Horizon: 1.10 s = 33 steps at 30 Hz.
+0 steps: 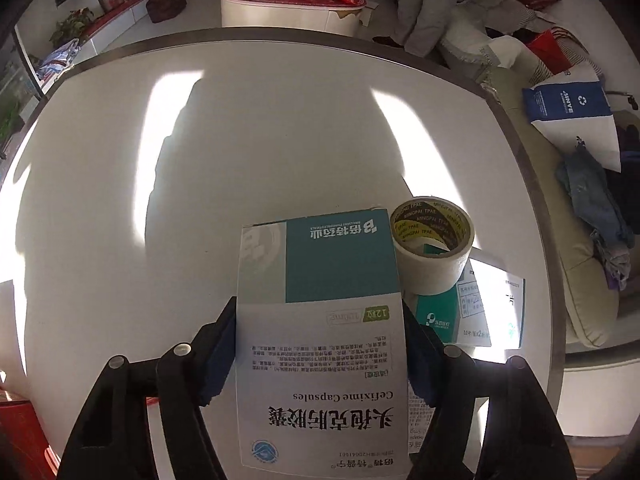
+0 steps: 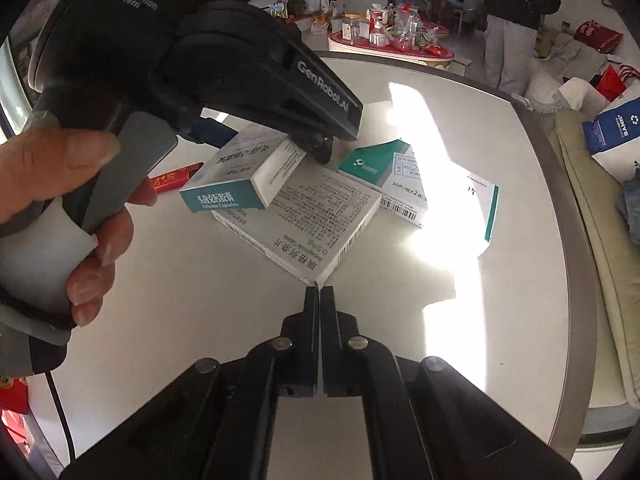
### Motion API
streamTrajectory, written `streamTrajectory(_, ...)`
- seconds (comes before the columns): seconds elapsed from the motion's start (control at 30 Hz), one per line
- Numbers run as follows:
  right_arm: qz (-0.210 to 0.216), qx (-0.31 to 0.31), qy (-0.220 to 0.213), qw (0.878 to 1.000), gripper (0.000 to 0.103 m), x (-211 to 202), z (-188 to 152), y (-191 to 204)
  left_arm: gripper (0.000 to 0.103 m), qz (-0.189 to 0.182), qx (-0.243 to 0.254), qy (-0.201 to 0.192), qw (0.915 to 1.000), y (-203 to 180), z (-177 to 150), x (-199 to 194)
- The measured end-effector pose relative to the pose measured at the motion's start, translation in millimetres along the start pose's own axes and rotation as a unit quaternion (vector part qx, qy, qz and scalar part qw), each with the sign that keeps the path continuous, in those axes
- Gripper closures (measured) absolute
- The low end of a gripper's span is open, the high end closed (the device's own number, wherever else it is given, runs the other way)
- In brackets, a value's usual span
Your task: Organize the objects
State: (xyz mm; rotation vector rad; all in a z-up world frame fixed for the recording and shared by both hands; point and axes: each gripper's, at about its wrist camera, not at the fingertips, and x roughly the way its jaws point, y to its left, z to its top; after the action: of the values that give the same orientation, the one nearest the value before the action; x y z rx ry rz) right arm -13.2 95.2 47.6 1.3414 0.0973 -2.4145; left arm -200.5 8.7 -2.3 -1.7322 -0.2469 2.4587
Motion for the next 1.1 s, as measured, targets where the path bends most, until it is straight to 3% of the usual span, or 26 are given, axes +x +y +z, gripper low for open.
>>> streamTrajectory(0.2, 0.095, 0.049, -0.012, 0.994, 0.099, -10, -7, -24, 0.027, -0.009, 0.003, -0.043, 0.999, 8, -7, -32)
streamTrajectory(0.23, 0.09, 0.044, -0.015, 0.995, 0.093, -10, -5, -23, 0.027, -0.012, 0.001, -0.048, 0.9988, 11, -7, -38)
streamTrajectory(0.27, 0.084, 0.036, -0.021, 0.996, 0.083, -11, -1, -21, 0.027, -0.016, 0.0, -0.052, 0.9985, 12, -6, -43)
streamTrajectory(0.3, 0.08, 0.03, -0.029, 0.996, 0.05, -12, 3, -20, 0.027, -0.019, -0.001, -0.055, 0.9983, 12, -3, -46)
streamTrajectory(0.33, 0.08, 0.023, -0.042, 0.996, 0.025, -16, 4, -11, 0.027, -0.022, -0.001, -0.059, 0.998, 14, -2, -52)
streamTrajectory(0.43, 0.089, -0.017, -0.055, 0.994, 0.023, -16, 22, 0, 0.027, -0.043, -0.008, -0.075, 0.9962, 21, -8, -73)
streamTrajectory(0.63, 0.077, -0.157, -0.011, 0.984, 0.023, 17, 63, 53, 0.027, -0.062, -0.027, -0.102, 0.9925, 49, -18, -110)
streamTrajectory(0.7, 0.092, -0.167, 0.004, 0.982, 0.022, 34, 78, 60, 0.027, -0.065, -0.041, -0.116, 0.9903, 61, -20, -121)
streamTrajectory(0.77, 0.099, -0.161, 0.051, 0.981, 0.022, 56, 90, 62, 0.027, -0.078, -0.049, -0.114, 0.9891, 71, -21, -125)
streamTrajectory(0.8, 0.09, -0.168, 0.042, 0.981, 0.02, 57, 93, 64, 0.027, -0.076, -0.054, -0.117, 0.9888, 75, -20, -127)
streamTrajectory(0.9, 0.073, -0.146, 0.078, 0.984, 0.013, 62, 97, 59, 0.027, -0.072, -0.051, -0.123, 0.9885, 82, -23, -132)
streamTrajectory(0.97, 0.098, -0.116, 0.104, 0.983, 0.008, 55, 90, 55, 0.027, -0.077, -0.05, -0.123, 0.9881, 86, -27, -133)
streamTrajectory(1.07, 0.216, -0.047, 0.137, 0.966, 0.003, 36, 71, 51, 0.027, -0.093, -0.051, -0.123, 0.9867, 89, -38, -136)
streamTrajectory(1.1, 0.225, -0.033, 0.138, 0.964, 0.004, 27, 61, 52, 0.027, -0.095, -0.05, -0.123, 0.9865, 90, -42, -137)
